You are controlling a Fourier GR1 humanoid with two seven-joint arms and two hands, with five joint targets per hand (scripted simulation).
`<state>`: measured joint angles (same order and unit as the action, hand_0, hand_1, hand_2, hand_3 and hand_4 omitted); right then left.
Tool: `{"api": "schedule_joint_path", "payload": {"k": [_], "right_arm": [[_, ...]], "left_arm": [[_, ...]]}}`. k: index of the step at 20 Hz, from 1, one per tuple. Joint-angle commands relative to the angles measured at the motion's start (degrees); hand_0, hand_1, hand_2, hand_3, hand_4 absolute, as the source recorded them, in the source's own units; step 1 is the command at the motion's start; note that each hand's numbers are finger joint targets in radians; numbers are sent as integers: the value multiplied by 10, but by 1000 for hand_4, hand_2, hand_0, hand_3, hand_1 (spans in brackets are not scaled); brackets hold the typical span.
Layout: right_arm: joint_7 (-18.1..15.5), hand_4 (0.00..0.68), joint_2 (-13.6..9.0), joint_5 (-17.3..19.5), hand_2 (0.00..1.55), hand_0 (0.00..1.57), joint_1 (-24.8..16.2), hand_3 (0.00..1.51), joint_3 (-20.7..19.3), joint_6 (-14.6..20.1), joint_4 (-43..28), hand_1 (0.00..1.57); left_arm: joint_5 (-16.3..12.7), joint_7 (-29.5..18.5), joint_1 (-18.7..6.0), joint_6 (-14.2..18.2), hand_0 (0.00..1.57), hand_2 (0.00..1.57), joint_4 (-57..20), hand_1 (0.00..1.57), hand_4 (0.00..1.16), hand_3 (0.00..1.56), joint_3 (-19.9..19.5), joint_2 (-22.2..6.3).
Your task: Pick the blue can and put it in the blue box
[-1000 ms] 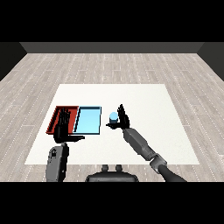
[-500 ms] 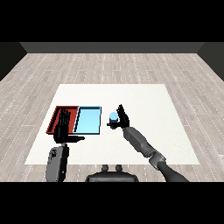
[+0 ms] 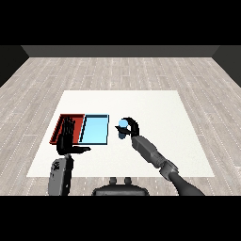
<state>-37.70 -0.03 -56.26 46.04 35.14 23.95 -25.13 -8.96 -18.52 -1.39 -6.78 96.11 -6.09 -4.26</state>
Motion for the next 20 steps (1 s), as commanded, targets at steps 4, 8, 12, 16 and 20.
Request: {"api": "schedule_joint_path", "payload": {"k": [4,8,12,16,20], "right_arm": [[29,616,0,-7,1484,1497,50,1443,9,31,43,1497],[25,645,0,12,1463,1487,51,1406,20,57,6,1487],[26,631,-9,63,1456,1452,53,1401,17,89,-27,1452],[73,624,-42,96,1447,1428,65,1394,39,138,-101,1428],[81,617,-56,125,1447,1435,73,1403,28,125,-132,1435]], "left_arm": [[7,-11,-9,0,0,0,-19,0,0,0,-3,-3],[43,32,-28,28,0,0,3,0,0,0,35,11],[39,-47,24,-22,0,0,-45,0,0,0,38,7],[56,42,-11,10,0,0,-7,0,0,0,82,33],[78,75,-38,21,0,0,-32,0,0,0,102,39]]}}
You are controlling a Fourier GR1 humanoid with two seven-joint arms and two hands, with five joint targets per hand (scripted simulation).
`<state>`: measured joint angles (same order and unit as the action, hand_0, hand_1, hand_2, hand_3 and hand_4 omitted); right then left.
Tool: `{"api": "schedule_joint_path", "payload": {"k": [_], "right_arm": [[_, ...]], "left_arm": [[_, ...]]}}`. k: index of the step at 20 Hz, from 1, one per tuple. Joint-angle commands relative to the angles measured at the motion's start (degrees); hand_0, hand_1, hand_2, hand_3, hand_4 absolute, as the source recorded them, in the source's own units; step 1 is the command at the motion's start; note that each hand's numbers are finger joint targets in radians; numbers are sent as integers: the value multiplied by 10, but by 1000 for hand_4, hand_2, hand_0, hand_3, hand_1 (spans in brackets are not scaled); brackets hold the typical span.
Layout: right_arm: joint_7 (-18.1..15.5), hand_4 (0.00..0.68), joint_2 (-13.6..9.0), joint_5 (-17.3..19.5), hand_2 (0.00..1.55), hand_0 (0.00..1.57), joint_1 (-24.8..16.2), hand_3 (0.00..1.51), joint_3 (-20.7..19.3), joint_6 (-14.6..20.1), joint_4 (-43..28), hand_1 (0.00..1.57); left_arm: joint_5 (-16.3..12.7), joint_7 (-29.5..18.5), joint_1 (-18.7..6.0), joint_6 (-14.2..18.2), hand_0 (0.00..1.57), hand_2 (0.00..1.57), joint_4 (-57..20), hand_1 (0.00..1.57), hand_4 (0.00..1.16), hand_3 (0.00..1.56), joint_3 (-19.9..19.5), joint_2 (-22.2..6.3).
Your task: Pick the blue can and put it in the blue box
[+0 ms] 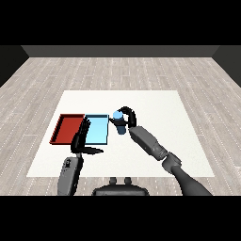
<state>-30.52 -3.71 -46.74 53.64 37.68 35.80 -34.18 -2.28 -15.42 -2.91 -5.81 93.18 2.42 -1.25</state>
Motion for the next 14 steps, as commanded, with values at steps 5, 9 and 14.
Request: {"api": "schedule_joint_path", "payload": {"k": [5,9,14], "right_arm": [[66,620,-134,62,1440,1436,-124,1406,38,40,-255,1436],[105,616,-171,103,1445,1421,-194,1405,64,83,-376,1421],[162,609,-235,138,1451,1438,-203,1401,25,65,-454,1438]], "left_arm": [[12,15,-22,29,0,0,-45,0,0,0,50,12],[4,31,-41,59,0,0,-46,0,0,0,83,12],[-24,40,-53,52,0,0,-71,0,0,0,89,12]]}}
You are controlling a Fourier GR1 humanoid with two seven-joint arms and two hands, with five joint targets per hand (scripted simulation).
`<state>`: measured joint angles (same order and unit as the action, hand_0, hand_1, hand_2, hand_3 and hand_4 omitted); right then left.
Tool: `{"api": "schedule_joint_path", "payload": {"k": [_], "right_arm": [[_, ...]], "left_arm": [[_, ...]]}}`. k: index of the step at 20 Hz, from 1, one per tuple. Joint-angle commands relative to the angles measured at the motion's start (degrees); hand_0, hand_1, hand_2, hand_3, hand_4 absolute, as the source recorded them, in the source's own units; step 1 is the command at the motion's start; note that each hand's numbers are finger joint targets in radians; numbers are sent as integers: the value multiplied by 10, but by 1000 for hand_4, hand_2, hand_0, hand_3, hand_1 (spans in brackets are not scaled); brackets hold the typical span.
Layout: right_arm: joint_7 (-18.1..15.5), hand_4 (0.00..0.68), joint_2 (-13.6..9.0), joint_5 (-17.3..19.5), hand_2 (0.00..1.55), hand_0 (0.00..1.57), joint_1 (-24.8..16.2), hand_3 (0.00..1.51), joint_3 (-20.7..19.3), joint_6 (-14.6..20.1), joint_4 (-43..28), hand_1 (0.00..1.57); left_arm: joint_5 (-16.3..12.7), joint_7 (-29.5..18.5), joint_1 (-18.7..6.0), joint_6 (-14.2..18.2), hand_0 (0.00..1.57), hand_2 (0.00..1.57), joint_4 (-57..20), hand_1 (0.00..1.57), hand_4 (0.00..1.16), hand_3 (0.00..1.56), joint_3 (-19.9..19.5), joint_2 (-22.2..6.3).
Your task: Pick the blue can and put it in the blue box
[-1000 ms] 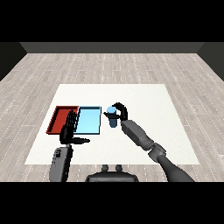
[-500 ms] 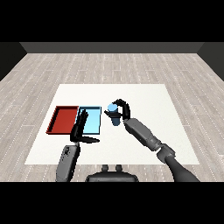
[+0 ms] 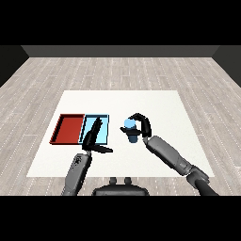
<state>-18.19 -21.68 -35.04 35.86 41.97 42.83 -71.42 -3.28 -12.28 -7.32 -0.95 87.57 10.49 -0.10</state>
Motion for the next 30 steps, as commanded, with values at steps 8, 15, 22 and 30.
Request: {"api": "schedule_joint_path", "payload": {"k": [8,15,22,30], "right_arm": [[63,610,27,101,1460,1460,-8,1398,-69,-70,-6,1460],[155,606,30,187,1466,1489,-27,1399,-70,-55,-125,1489],[175,603,76,273,1467,1480,-80,1400,-93,-72,-149,1480],[143,606,138,306,1457,1475,-104,1391,-140,-145,-122,1475]], "left_arm": [[-41,23,-14,43,0,0,-30,0,0,0,78,1],[-41,14,-19,67,0,0,-58,0,0,0,92,-1],[-77,7,-63,60,0,0,-116,0,0,0,78,-2],[-131,-65,-86,126,0,0,-188,0,0,0,146,1]]}}
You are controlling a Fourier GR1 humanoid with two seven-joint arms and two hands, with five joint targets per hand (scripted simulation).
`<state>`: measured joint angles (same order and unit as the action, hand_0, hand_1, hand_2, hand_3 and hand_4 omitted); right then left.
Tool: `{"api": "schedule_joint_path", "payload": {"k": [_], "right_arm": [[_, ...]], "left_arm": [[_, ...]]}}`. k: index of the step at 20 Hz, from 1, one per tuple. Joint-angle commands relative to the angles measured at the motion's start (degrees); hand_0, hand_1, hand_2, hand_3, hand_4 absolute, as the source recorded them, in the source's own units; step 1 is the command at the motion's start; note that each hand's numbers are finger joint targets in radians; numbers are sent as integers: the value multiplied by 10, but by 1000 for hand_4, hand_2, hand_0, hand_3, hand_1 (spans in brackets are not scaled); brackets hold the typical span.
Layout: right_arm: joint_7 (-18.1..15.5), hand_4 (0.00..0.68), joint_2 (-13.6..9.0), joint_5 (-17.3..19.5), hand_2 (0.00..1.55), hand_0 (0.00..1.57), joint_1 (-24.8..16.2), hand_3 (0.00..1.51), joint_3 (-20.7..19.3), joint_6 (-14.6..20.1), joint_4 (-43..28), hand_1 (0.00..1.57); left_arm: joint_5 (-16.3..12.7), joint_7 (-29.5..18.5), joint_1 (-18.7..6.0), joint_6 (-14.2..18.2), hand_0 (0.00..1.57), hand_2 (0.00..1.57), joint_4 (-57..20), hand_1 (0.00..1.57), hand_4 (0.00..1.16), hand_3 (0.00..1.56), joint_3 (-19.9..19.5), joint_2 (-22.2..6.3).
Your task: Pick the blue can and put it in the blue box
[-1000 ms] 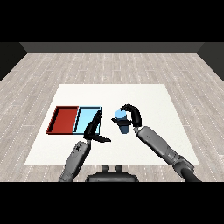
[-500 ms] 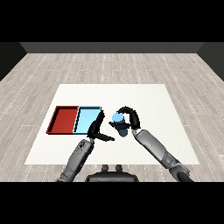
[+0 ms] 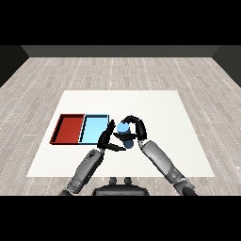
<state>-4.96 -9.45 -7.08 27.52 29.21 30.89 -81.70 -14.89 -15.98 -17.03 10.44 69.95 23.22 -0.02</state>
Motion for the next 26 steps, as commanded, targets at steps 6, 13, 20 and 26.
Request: {"api": "schedule_joint_path", "payload": {"k": [6,13,20,26], "right_arm": [[32,609,39,72,1466,1490,-17,1401,-46,-71,-27,1490],[7,613,93,86,1450,1454,-20,1391,-40,-49,1,1454],[9,589,94,23,1455,1461,35,1388,-47,-38,33,1461],[-52,597,94,-20,1453,1463,-3,1384,-24,-35,50,1463]], "left_arm": [[12,-1,18,-23,0,0,2,0,0,0,-9,-6],[-53,-43,-49,-1,0,0,-79,0,0,0,13,0],[-82,-64,-40,60,0,0,-47,0,0,0,96,0],[-74,-32,-90,15,0,0,-94,0,193,0,38,0]]}}
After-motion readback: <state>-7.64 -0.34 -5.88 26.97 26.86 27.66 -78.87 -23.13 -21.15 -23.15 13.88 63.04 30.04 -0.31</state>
